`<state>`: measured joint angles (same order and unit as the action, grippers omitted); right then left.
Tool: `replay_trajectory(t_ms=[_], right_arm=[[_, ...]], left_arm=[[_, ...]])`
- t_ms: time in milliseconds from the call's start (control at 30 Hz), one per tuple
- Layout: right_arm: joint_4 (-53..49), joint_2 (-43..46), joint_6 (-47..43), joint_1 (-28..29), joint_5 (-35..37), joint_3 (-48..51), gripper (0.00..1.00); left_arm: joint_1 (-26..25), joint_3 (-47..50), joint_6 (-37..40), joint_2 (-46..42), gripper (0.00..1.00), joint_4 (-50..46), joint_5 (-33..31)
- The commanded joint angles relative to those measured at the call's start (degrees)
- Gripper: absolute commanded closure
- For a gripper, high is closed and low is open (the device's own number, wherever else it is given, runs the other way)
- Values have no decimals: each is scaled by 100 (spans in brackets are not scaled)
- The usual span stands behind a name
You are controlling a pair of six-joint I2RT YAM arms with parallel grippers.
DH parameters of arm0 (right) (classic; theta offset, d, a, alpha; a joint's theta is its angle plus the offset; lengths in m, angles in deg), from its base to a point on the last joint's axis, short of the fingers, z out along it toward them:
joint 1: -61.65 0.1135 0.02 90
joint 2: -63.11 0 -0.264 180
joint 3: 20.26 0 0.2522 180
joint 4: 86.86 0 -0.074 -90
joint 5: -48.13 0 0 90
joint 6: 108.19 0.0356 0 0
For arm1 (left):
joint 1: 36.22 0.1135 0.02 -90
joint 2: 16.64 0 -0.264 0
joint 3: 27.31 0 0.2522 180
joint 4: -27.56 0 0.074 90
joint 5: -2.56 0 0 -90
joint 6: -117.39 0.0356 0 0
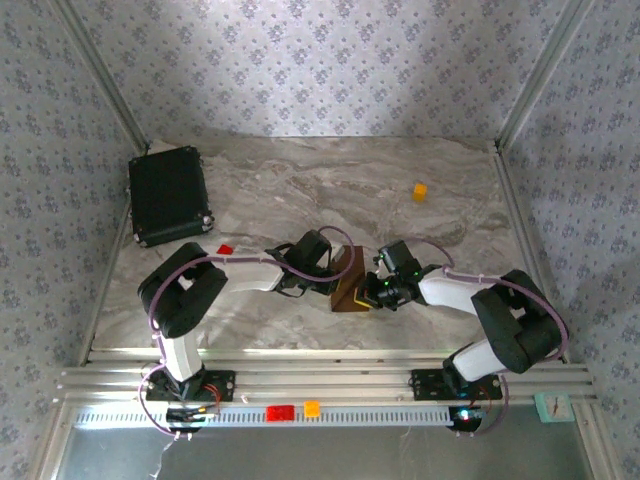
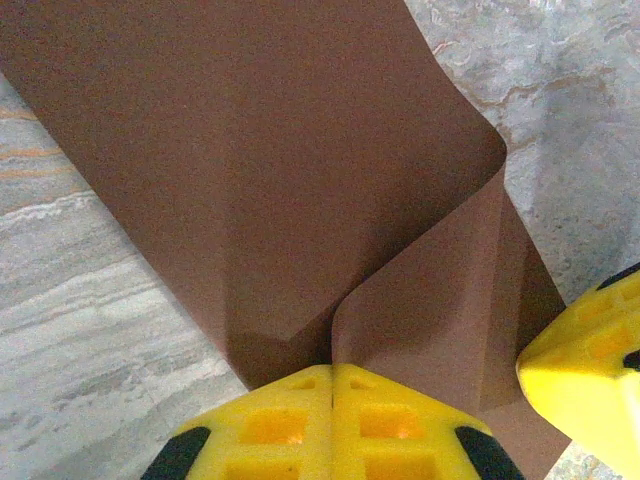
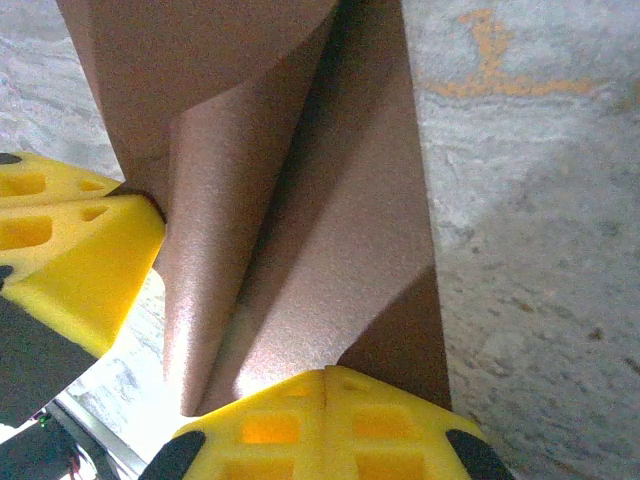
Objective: Fold a paper plane with a square sheet of paper (pick it up from the middle)
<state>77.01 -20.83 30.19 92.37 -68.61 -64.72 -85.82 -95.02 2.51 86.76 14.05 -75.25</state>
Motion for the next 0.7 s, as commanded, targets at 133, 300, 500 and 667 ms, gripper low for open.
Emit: replay_trajectory(t_ms=[133,300,500,667], right_arm=[[-443,-137,-91,-11,204,34,97],[-398,-132,-93,-5,175,22,97],[-410,-132,-100,-5,169,-59,97],[-398,-132,-78,-7,174,-42,97]], left_arm=[[-25,-71,44,-13,100,210,26],[-28,-32,54,90,100,115,3],[-32,129,-14,86,100,94,-71],[-27,135,-51,15,100,11,-75]])
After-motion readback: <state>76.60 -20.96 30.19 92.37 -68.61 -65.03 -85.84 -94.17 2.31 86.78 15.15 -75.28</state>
